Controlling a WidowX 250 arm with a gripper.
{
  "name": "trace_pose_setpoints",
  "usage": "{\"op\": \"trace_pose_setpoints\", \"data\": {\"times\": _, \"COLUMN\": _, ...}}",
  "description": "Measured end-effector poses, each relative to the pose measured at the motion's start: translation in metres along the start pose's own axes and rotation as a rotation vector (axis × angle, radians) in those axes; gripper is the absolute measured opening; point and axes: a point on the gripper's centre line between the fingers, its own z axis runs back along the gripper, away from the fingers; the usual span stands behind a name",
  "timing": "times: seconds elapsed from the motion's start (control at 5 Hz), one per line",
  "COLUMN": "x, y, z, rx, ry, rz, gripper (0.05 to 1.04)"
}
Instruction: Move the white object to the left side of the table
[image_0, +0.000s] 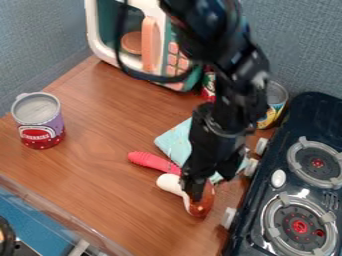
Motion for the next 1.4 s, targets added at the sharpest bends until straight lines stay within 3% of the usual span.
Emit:
{"op": "trace_pose_setpoints", "data": {"times": 0.4, "x": 0.006, "y": 0.006, "z": -0.011, "rx": 0.029, "ry": -0.016, "rz": 0.03, "gripper": 0.946}}
{"op": "trace_pose_setpoints", "data": {"times": 0.6, "x": 0.009, "y": 0.006, "z": -0.016, "rx": 0.029, "ry": -0.034, "rz": 0.035, "gripper": 0.672}}
{"op": "trace_pose_setpoints", "data": {"times": 0.8, "x": 0.012, "y": 0.013, "z": -0.014, "rx": 0.028, "ry": -0.051, "rz": 0.044, "gripper": 0.461}}
{"op": "trace_pose_setpoints", "data": {"times": 1.0, "x": 0.014, "y": 0.018, "z": -0.004, "rx": 0.015, "ry": -0.057, "rz": 0.047, "gripper": 0.37}}
{"op": "trace_pose_setpoints", "data": {"times": 1.2, "x": 0.027, "y": 0.024, "z": 0.015, "rx": -0.014, "ry": -0.071, "rz": 0.08, "gripper": 0.361}}
{"op": "trace_pose_setpoints", "data": {"times": 1.4, "x": 0.059, "y": 0.033, "z": 0.041, "rx": -0.105, "ry": -0.074, "rz": 0.238, "gripper": 0.36}}
